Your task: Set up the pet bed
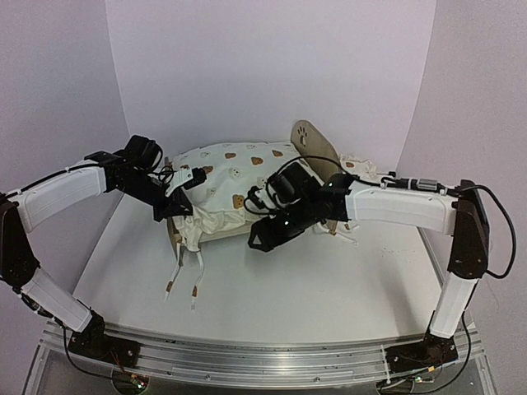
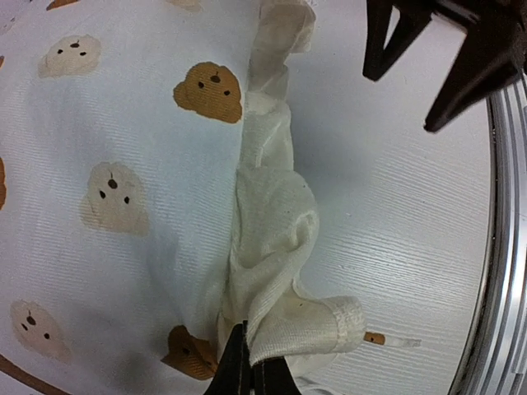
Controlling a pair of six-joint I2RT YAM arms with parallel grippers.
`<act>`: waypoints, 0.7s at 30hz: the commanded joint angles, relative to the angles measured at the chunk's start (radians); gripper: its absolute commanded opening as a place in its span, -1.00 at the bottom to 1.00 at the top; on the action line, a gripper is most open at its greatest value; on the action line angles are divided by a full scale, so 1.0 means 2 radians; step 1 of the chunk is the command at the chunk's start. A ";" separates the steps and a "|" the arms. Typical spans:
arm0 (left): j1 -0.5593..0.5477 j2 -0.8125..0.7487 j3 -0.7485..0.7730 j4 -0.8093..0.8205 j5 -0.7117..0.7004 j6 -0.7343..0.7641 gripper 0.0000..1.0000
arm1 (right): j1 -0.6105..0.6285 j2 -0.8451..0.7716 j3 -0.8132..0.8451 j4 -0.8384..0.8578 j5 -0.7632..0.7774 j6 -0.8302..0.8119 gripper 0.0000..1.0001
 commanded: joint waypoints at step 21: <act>0.003 -0.027 0.048 0.014 0.018 -0.016 -1.00 | -0.003 0.109 0.120 0.151 0.170 0.018 -1.00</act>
